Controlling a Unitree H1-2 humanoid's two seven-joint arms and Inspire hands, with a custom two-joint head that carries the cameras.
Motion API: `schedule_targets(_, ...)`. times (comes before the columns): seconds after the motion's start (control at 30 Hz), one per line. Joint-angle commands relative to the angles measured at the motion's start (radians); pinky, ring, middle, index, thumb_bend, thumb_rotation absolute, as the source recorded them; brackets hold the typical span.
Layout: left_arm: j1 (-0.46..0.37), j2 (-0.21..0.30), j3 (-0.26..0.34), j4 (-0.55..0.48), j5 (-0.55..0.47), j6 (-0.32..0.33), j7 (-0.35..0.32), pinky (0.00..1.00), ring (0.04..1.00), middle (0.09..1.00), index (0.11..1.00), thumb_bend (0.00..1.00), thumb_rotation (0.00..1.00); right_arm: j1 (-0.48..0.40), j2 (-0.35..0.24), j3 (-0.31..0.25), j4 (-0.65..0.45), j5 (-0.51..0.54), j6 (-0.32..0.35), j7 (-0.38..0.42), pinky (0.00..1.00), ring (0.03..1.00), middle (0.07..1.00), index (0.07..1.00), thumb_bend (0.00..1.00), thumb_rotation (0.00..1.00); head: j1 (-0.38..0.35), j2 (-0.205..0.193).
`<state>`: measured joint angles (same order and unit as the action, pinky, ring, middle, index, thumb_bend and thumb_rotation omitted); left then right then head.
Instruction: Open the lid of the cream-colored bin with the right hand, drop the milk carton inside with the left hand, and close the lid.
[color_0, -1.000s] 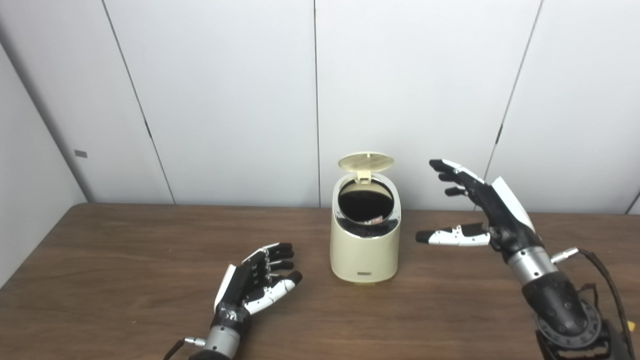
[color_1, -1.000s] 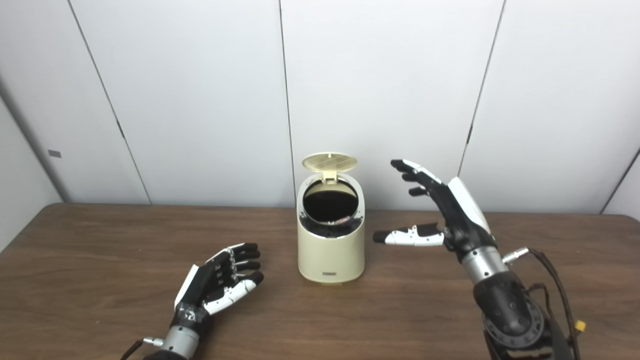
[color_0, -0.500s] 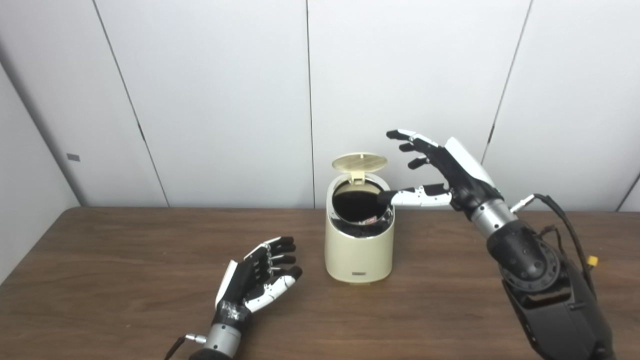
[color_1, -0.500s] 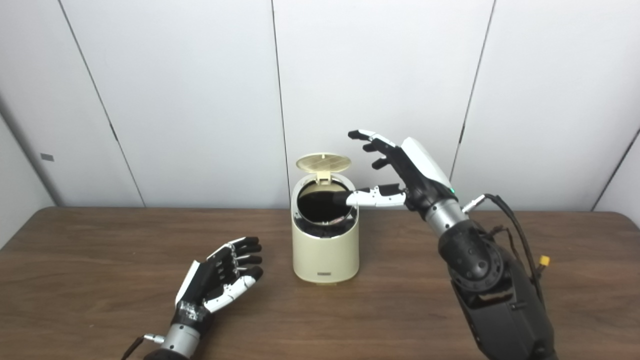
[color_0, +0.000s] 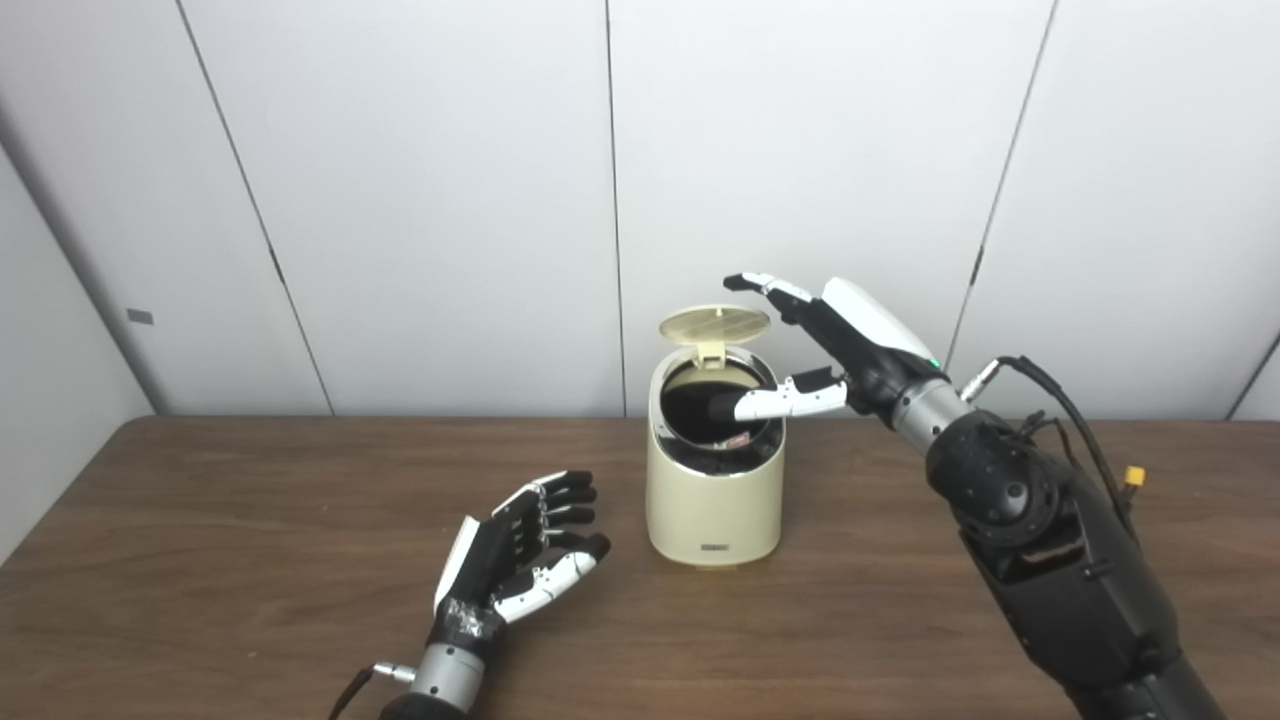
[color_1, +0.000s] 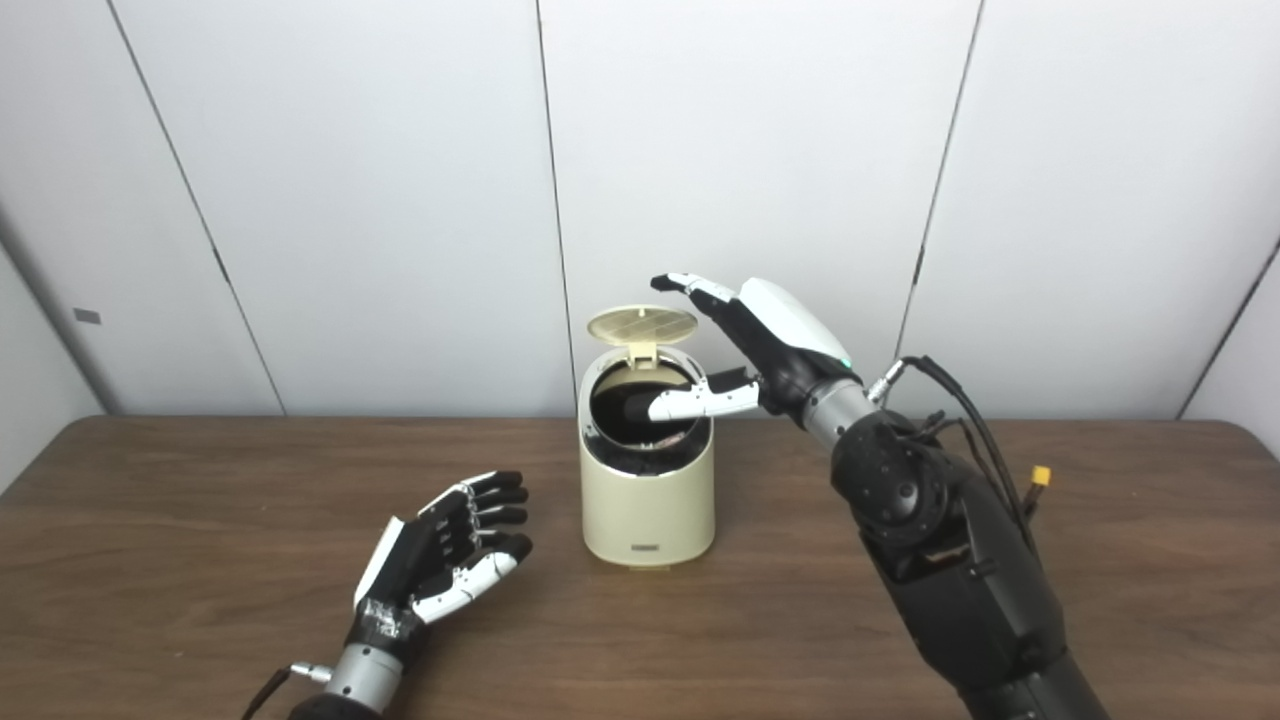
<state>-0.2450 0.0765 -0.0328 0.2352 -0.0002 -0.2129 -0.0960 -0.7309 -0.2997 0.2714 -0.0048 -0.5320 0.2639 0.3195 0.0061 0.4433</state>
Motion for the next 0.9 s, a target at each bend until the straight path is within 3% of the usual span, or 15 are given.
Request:
schedule_targets(0.0,0.018,-0.016,-0.005,0.023,0.007,0.0,0.012,0.65,0.745,0.762,0.8,0.63,0.21,-0.054,-0.024,-0.003,-0.036,-0.016,-0.026,-0.003,0.9,0.961,0.897,0.852,0.74,0.53,0.004,0.002)
schedule_targets(0.27,0.016,-0.022,0.004,0.03,0.009,0.012,0.027,0.61,0.722,0.763,0.828,0.65,0.26,-0.044,-0.049,0.025,-0.061,-0.041,-0.058,0.005,0.91,0.993,0.807,0.735,0.77,0.55,0.009,0.001)
schedule_targets(0.53,0.018,-0.027,0.018,0.022,0.006,0.019,0.035,0.6,0.709,0.762,0.862,0.65,0.27,-0.025,-0.072,0.028,-0.09,-0.045,-0.106,0.007,0.86,0.967,0.745,0.695,0.76,0.54,0.022,0.012)
schedule_targets(0.87,0.017,-0.02,0.022,0.005,0.005,0.038,0.041,0.59,0.71,0.766,0.872,0.63,0.25,0.007,-0.082,0.036,-0.141,-0.072,-0.17,0.011,1.0,0.924,0.697,0.667,0.78,0.55,0.019,0.024)
